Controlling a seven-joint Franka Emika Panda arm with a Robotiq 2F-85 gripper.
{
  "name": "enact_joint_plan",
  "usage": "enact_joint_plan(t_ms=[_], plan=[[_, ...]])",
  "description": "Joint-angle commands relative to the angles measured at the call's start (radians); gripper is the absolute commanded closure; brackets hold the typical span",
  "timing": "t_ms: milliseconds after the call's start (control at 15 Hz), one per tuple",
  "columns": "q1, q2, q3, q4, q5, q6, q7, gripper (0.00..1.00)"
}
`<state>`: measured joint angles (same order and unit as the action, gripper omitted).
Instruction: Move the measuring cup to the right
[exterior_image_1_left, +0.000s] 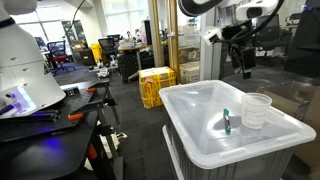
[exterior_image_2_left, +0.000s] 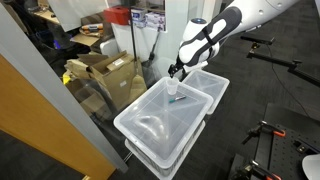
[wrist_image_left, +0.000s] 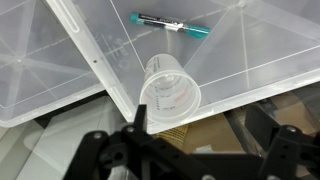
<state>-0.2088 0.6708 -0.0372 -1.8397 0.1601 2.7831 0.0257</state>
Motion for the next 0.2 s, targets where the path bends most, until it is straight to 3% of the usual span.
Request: enact_joint_plan(t_ms=[0, 133], plan=[[0.005, -0.007, -0.002, -0.006, 0.001, -0.001, -0.001, 0.0], [0.007, -0.015, -0.002, -0.015, 0.0, 0.002, -0.001, 0.0]])
